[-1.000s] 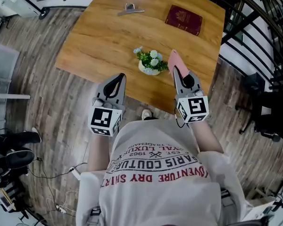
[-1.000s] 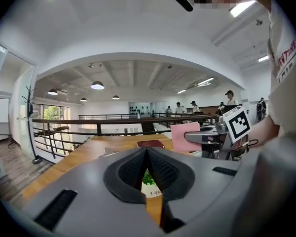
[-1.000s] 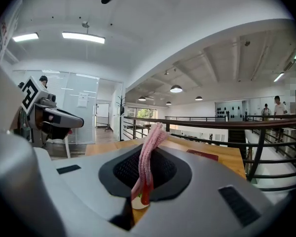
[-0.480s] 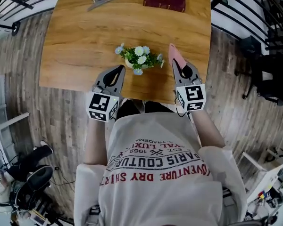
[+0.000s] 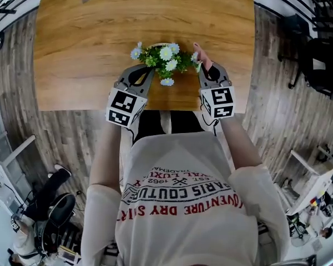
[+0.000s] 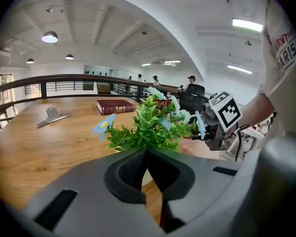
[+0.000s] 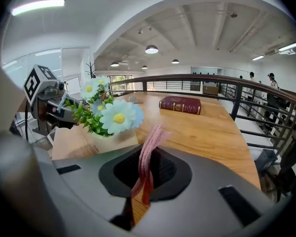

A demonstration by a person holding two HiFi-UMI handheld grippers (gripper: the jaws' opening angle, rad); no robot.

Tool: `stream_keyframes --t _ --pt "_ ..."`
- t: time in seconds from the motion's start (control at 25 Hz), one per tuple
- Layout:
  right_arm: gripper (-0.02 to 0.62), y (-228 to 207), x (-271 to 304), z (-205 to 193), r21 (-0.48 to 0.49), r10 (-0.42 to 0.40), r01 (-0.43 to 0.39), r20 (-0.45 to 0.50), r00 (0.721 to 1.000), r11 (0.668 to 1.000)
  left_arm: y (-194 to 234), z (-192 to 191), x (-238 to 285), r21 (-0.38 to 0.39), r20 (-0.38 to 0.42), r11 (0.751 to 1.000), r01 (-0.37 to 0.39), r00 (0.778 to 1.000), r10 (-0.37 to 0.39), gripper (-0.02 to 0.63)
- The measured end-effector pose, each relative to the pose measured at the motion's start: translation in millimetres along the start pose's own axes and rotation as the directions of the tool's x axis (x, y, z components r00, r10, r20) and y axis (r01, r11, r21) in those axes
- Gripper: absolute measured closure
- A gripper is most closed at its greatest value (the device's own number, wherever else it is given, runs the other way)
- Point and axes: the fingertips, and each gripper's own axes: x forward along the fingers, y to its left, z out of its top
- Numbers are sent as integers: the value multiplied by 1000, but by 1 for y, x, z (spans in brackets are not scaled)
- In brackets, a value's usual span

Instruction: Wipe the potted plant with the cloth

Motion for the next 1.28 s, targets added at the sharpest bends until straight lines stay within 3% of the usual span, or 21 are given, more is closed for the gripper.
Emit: stream_keyframes --t 0.2,0.4,0.52,0.76,1.28 --pt "555 18 18 1 -16 48 -48 5 999 999 -1 -1 9 31 -10 998 50 999 -50 591" --pt "555 33 27 2 -146 95 -96 -17 995 985 2 2 10 -54 -9 994 93 996 -94 591" --pt "555 37 27 0 -215 120 -124 -30 992 969 2 2 10 -45 -16 993 109 994 -110 591" --pt "555 55 17 0 -235 212 -215 -39 976 948 1 5 10 -79 3 990 119 993 -120 591" --pt "555 81 6 -11 -110 158 -159 -22 987 981 0 7 8 -56 19 983 176 984 -175 591"
